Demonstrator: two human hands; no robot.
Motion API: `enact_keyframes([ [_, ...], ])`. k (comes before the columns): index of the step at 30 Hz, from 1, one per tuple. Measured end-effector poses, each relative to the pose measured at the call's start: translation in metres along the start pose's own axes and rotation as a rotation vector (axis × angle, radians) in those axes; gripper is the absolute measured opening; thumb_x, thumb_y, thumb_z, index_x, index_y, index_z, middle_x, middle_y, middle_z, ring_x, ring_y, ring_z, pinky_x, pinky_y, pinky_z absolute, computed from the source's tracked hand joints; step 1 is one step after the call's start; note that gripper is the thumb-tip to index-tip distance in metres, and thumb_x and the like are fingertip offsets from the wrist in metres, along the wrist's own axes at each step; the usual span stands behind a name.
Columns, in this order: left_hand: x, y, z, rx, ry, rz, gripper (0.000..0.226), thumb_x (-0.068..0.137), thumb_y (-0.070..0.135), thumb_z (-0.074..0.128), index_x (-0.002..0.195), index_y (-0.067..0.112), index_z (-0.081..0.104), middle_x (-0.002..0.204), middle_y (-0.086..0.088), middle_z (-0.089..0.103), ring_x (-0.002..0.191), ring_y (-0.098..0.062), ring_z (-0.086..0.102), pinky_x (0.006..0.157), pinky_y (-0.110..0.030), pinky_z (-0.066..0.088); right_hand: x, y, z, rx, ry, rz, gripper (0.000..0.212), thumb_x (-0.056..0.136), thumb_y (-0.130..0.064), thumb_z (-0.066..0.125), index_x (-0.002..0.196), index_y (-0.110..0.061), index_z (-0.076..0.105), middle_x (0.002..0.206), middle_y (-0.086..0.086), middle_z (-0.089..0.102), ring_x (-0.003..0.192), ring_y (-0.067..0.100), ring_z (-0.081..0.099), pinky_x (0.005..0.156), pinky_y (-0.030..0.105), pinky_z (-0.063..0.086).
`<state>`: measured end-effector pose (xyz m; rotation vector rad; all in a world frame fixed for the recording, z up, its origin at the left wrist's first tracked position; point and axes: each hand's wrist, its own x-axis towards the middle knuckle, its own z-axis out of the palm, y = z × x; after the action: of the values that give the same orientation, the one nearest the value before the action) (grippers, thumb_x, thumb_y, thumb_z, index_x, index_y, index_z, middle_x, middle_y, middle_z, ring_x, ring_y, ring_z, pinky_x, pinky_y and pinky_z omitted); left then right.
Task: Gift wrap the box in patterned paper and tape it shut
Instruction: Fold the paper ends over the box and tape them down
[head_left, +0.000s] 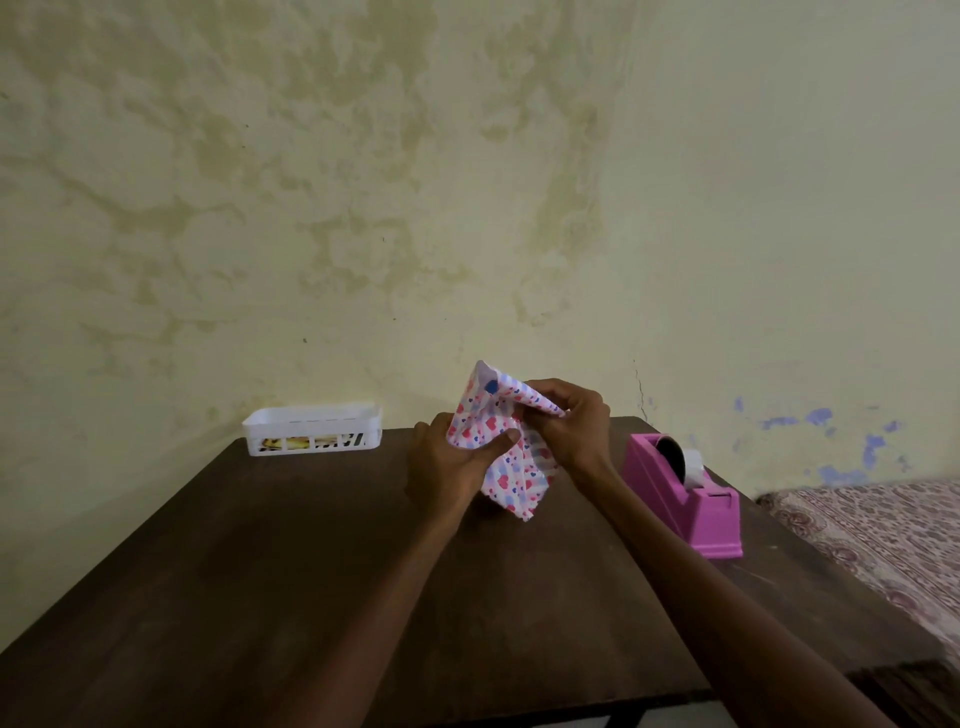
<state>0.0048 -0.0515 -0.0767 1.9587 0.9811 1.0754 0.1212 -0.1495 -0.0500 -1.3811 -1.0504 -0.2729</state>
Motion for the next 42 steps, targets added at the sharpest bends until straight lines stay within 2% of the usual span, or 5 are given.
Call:
enact_keyframes([
  [7, -0.021, -0.013, 0.004, -0.203, 0.109, -0.044, 0.079, 0.065, 0.054, 0.08, 0.128, 0.016, 0.052, 0.126, -0.005, 0.061, 0.11, -0.022, 0.06, 0.083, -0.026, 0.043, -0.002, 0.013, 0.012, -0.024, -0.097, 0.023, 0.016, 0.079, -0.013, 0.08, 0.093, -0.019, 0.079, 0.092, -0.008, 0.076, 0.082, 0.006, 0.071, 0.075, 0.036, 0.061],
  [17, -0.033, -0.063, 0.023, -0.15, 0.089, -0.104, 0.059, 0.08, 0.041, 0.072, 0.13, 0.019, 0.051, 0.128, -0.001, 0.056, 0.116, -0.019, 0.054, 0.087, -0.021, 0.033, -0.03, 0.038, 0.032, -0.034, -0.173, -0.083, 0.043, 0.066, 0.014, 0.075, 0.104, -0.008, 0.072, 0.098, -0.009, 0.073, 0.091, -0.003, 0.069, 0.081, 0.01, 0.05],
  [21, -0.033, -0.064, 0.015, -0.11, 0.176, -0.069, 0.028, 0.088, 0.019, 0.066, 0.115, 0.016, 0.061, 0.113, 0.0, 0.065, 0.1, -0.014, 0.059, 0.075, -0.021, 0.039, -0.034, 0.05, 0.032, -0.066, -0.185, -0.092, 0.044, 0.061, 0.017, 0.073, 0.097, -0.007, 0.074, 0.094, -0.007, 0.075, 0.09, -0.001, 0.071, 0.083, 0.014, 0.052],
  [33, -0.033, -0.065, 0.013, -0.086, 0.2, 0.039, 0.017, 0.092, 0.018, 0.061, 0.108, 0.015, 0.065, 0.1, 0.007, 0.064, 0.089, -0.005, 0.058, 0.058, -0.005, 0.032, -0.057, 0.076, 0.035, -0.196, -0.038, -0.253, 0.041, 0.073, -0.011, 0.083, 0.113, -0.013, 0.07, 0.116, -0.001, 0.069, 0.11, 0.0, 0.056, 0.097, 0.02, 0.047],
  [42, -0.036, -0.067, 0.016, -0.073, 0.224, 0.078, 0.022, 0.091, 0.017, 0.061, 0.112, 0.012, 0.066, 0.107, -0.002, 0.069, 0.097, -0.016, 0.065, 0.075, -0.024, 0.05, -0.06, 0.085, 0.017, -0.235, -0.153, -0.13, 0.067, 0.069, -0.019, 0.086, 0.129, -0.019, 0.057, 0.143, 0.005, 0.051, 0.137, 0.019, 0.041, 0.114, 0.035, 0.034],
])
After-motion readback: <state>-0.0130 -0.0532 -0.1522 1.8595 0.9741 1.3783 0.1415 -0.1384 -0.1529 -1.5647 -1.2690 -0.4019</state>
